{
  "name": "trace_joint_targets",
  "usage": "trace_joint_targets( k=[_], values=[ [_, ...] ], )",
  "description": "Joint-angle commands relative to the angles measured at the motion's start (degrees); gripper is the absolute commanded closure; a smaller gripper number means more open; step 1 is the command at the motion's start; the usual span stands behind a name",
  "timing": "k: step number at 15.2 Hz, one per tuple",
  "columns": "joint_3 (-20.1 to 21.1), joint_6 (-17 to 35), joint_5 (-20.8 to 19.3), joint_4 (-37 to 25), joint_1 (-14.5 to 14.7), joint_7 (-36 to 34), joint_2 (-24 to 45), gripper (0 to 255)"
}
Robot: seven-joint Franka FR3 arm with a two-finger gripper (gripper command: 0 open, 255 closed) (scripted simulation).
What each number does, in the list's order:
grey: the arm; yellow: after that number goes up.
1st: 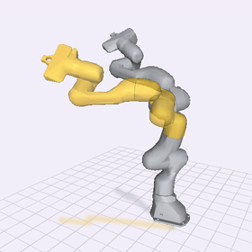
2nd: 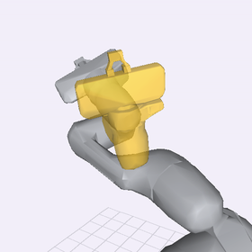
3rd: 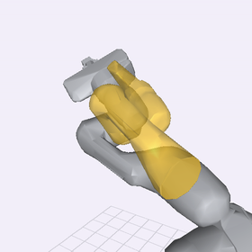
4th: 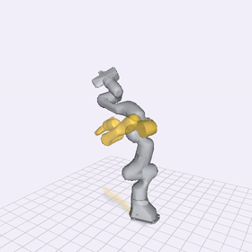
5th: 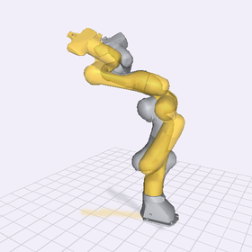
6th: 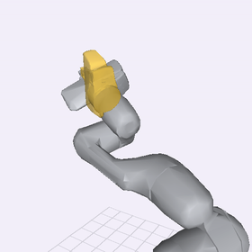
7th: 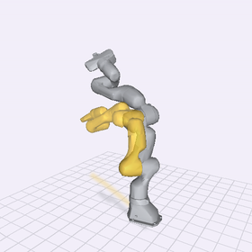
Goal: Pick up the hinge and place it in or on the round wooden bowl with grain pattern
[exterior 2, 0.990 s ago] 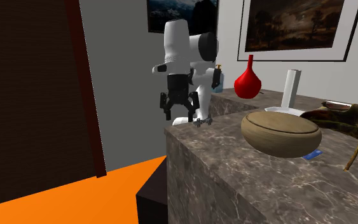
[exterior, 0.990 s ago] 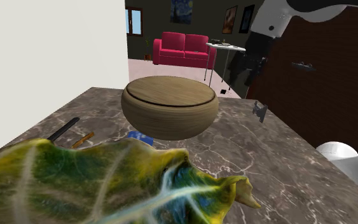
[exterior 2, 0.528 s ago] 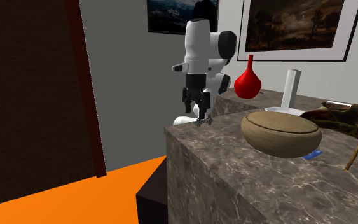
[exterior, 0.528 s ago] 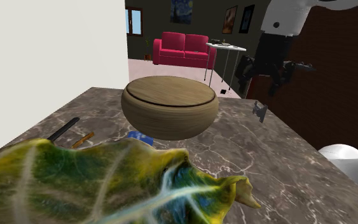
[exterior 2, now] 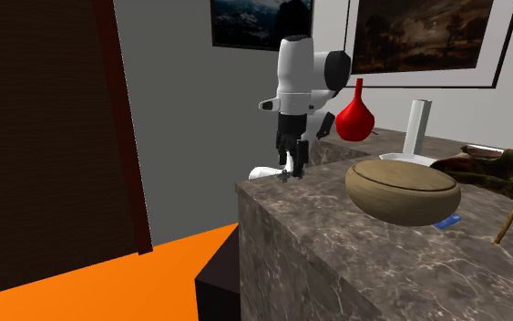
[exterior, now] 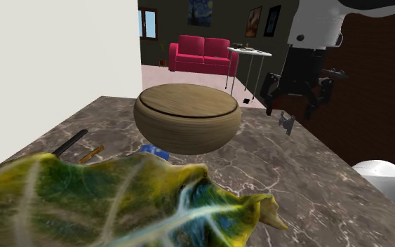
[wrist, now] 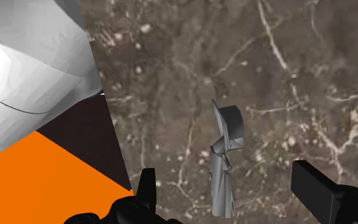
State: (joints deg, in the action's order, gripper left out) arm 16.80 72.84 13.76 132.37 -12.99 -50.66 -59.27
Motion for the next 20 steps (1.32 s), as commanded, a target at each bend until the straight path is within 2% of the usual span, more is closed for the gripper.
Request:
trace_joint_targets(
  k=[1,9,10,20],
  values=[
    [0.26,1.18,0.33,2.34,0.22,0.06,-1.14,0],
    [0.33,1.49,0.41,2.90,0.28,0.09,-1.40,0],
    [0.33,1.49,0.41,2.90,0.28,0.09,-1.40,255],
    [0.19,0.93,0.26,1.94,0.18,0.05,-0.99,255]
  ],
)
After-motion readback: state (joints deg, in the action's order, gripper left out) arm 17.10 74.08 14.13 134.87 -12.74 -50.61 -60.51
